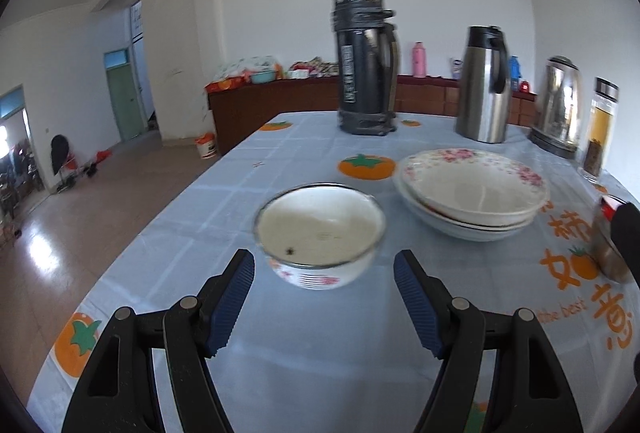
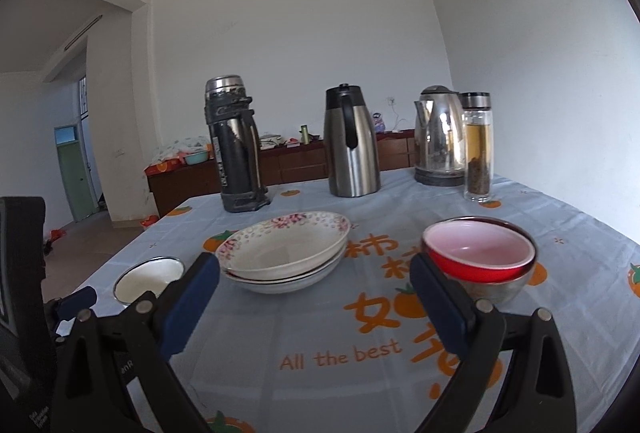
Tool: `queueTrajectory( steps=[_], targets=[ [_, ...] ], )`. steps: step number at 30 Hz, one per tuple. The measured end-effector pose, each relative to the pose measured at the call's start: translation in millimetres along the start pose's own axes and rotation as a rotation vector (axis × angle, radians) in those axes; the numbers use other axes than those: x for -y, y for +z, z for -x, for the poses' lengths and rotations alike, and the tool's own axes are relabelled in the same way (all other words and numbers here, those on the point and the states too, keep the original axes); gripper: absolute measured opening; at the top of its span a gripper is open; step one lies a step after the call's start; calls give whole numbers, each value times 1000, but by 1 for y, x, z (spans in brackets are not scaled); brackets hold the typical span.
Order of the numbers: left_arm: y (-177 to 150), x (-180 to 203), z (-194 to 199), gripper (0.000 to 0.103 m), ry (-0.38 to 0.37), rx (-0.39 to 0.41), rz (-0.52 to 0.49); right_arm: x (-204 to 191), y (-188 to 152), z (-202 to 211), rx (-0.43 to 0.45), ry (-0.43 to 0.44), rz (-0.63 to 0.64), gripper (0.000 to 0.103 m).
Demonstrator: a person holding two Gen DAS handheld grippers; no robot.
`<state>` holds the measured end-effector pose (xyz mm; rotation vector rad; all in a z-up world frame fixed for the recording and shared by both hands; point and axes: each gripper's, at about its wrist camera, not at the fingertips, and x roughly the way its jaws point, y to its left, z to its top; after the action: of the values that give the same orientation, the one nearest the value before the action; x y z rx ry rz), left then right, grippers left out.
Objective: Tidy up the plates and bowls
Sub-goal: 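Close both grippers on the rim of the white enamel bowl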
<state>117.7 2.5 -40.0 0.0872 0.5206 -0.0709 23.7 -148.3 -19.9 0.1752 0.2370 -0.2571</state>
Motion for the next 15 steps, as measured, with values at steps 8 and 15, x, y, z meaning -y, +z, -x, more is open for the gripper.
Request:
queueTrajectory(
  steps=[8, 15],
  targets=[
    [2, -33, -19, 74, 12, -39, 8, -30, -2, -17, -49, 65, 31, 98],
    [7, -57, -34, 74, 19, -75, 73, -61, -5, -41, -110, 131, 62, 97]
  ],
)
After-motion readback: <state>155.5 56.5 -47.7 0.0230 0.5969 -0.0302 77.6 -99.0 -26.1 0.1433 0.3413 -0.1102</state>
